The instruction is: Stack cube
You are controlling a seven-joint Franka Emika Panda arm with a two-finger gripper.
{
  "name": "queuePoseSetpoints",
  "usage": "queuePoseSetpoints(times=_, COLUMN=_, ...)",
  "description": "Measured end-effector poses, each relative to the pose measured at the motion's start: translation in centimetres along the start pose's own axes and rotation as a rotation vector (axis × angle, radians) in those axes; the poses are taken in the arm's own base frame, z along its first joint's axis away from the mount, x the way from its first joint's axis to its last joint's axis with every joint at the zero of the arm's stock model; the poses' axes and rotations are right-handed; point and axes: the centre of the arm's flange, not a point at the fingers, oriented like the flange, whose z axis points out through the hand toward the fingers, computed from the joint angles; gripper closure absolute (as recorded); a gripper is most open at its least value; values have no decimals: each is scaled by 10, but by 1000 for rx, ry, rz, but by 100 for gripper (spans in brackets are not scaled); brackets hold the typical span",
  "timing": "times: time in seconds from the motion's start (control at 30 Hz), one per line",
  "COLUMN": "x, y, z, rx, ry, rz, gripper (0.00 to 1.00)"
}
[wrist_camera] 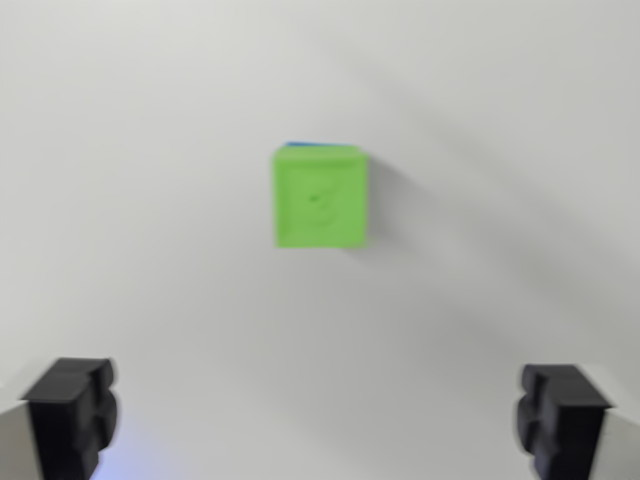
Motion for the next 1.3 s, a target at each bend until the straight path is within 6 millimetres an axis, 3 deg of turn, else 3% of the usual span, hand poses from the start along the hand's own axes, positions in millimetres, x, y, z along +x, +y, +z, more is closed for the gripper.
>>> queuePoseSetpoints(times=0.63, x=1, y=0, z=-55, rx=-2, ry=-1, rz=0, gripper=0)
queuePoseSetpoints(times=1.3, x=1, y=0, z=-67, rx=-3, ry=-1, rz=0, gripper=0)
